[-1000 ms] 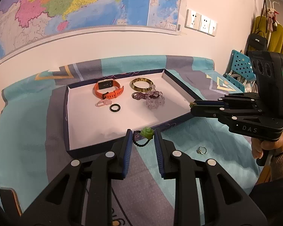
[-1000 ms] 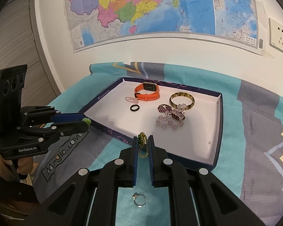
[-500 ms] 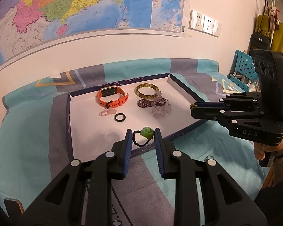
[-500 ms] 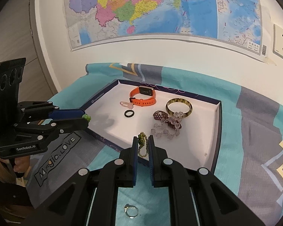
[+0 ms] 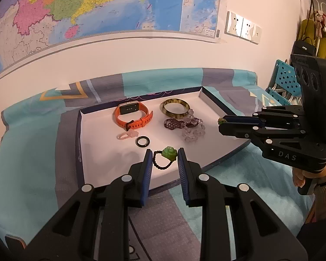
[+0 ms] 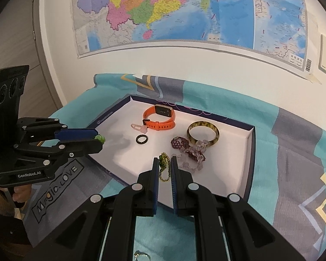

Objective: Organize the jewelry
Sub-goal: 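Carry the green-bead hair tie with the left tool into the box while the right tool carries the gold chain, then open the left tool to drop the hair tie while the right tool releases the gold chain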

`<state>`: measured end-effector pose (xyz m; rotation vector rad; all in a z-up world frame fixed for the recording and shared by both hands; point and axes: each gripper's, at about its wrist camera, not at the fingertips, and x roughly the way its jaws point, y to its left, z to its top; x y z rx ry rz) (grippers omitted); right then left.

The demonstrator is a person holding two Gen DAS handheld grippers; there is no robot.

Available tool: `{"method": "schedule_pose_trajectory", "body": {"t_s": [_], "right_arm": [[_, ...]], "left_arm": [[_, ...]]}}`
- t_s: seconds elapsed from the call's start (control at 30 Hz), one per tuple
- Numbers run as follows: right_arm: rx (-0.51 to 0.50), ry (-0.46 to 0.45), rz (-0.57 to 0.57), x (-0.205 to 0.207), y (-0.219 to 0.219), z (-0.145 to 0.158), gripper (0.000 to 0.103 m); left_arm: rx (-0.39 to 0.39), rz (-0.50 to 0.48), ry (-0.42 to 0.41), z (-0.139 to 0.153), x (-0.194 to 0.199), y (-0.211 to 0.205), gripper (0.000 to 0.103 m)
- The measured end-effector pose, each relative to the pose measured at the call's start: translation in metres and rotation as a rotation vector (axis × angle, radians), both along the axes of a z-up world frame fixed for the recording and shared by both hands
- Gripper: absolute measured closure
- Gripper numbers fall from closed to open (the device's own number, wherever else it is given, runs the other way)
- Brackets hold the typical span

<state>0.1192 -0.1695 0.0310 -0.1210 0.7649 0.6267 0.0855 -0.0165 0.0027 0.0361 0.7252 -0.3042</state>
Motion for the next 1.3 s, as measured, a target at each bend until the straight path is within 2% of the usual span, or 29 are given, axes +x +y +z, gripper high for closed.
{"method": "schedule_pose_trajectory", "body": {"t_s": [0.43,0.7,1.3], "right_arm": [[-0.012,0.021,0.001,0.015,0.006,-0.008,0.094],[0.002,0.048,0.002,0.026,0.008,-0.013,0.094],[-0.016,0.088,0.011,0.045,0.018,-0.026,0.094]], "left_arm": [[0.011,0.021,0.018,-0.006,0.018,0.001,0.079],[-0.008,0.031,0.048,-0.013,0.034,0.003,0.079],[0.007,0.068,0.11,-0.031,0.06,0.006,0.079]]}}
